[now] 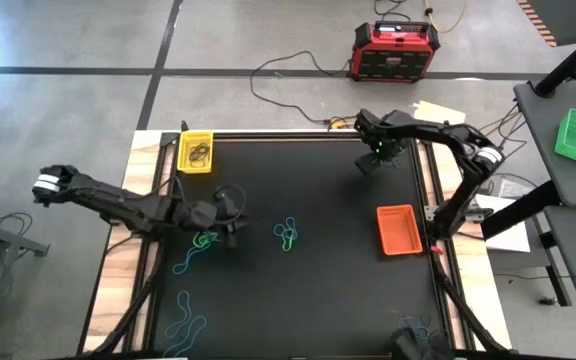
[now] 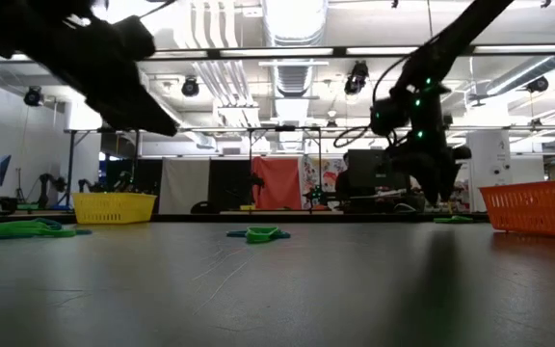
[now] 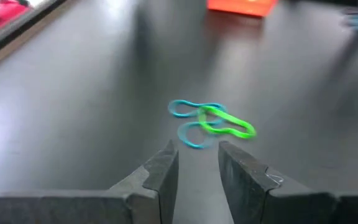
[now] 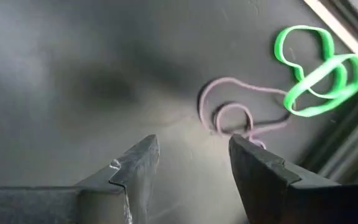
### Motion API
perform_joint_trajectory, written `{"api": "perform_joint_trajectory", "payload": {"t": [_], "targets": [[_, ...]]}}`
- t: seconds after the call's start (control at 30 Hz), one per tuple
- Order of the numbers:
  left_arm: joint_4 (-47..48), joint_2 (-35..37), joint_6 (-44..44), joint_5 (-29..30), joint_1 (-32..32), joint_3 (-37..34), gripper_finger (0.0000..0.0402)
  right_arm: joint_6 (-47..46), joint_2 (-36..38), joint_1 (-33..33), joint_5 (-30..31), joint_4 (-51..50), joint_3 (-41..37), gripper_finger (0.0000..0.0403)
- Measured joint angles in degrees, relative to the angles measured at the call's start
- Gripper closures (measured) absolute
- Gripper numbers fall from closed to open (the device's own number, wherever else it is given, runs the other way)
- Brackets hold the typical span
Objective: Sort rubber bands into baskets
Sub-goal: Put the purple rubber band into the yellow bin
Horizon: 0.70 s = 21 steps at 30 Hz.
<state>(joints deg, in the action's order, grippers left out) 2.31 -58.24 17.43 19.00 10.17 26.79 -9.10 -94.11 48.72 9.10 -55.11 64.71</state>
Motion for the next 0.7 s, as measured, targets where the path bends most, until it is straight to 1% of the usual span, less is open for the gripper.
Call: {"api": "perform_joint_trajectory", "payload": {"t": [0.1,0.27,0.37,0.43,0.53,0.6,0.7], "targets": [[-0.6,0.8,3.0,1.0,3.0,-1.0,0.0303,0.9,-3.5,3.5,-3.4,-0.7,2.2,0.0211],[-0.7,1.2,5.6,4.9,7.3,-1.5,0.0303,1.6,-8.1,7.6,-4.0,-3.7,4.5,0.0211],[-0.7,0.9,6.2,6.2,8.9,-1.5,0.0303,2.8,-9.5,9.0,-6.9,-3.9,4.5,0.0211],[-0.7,0.7,6.3,7.1,9.4,-1.5,0.0303,3.8,-10.1,9.5,-9.1,-3.8,4.4,0.0211],[-0.7,0.5,6.3,7.7,9.5,-1.5,0.0303,5.0,-10.7,10.0,-9.7,-3.6,4.2,0.0215],[-0.6,0.5,6.3,8.1,9.5,-1.5,0.0303,5.3,-11.1,10.1,-9.7,-3.3,4.2,0.0223],[-0.6,0.6,6.3,9.2,9.5,-1.5,0.0303,5.1,-11.6,10.1,-9.5,-2.3,4.1,0.0246]]}}
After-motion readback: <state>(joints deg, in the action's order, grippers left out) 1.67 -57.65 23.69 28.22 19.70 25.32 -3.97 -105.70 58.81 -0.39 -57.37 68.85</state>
